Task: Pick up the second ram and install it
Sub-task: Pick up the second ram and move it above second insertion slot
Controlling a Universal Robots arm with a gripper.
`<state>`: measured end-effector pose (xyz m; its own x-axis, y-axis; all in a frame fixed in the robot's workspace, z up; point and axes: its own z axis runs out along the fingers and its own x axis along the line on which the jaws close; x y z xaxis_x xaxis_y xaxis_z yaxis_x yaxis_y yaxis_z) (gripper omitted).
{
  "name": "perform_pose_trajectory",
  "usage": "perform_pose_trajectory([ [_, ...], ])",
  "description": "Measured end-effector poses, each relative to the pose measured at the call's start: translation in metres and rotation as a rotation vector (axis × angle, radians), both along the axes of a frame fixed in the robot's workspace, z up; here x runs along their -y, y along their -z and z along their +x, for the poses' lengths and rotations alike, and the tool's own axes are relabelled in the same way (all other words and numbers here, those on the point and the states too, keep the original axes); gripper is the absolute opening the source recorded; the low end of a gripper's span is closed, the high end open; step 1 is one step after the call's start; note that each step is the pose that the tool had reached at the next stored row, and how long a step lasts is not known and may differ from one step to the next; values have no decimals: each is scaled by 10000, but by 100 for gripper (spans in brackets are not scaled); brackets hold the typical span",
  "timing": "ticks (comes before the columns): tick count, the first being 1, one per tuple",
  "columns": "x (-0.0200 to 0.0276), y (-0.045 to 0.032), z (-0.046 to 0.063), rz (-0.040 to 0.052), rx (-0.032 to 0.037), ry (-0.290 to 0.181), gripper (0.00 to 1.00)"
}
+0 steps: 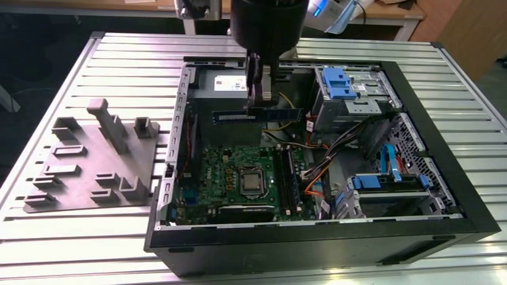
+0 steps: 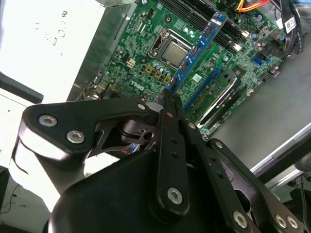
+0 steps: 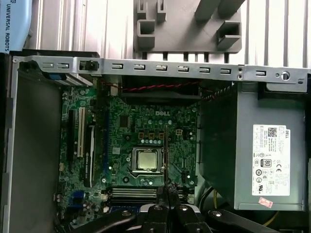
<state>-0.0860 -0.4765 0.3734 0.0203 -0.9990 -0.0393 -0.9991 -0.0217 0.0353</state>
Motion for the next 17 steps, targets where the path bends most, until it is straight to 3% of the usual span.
perform_pose_trajectory([
  [17, 17, 309, 22, 1, 0, 27, 11],
])
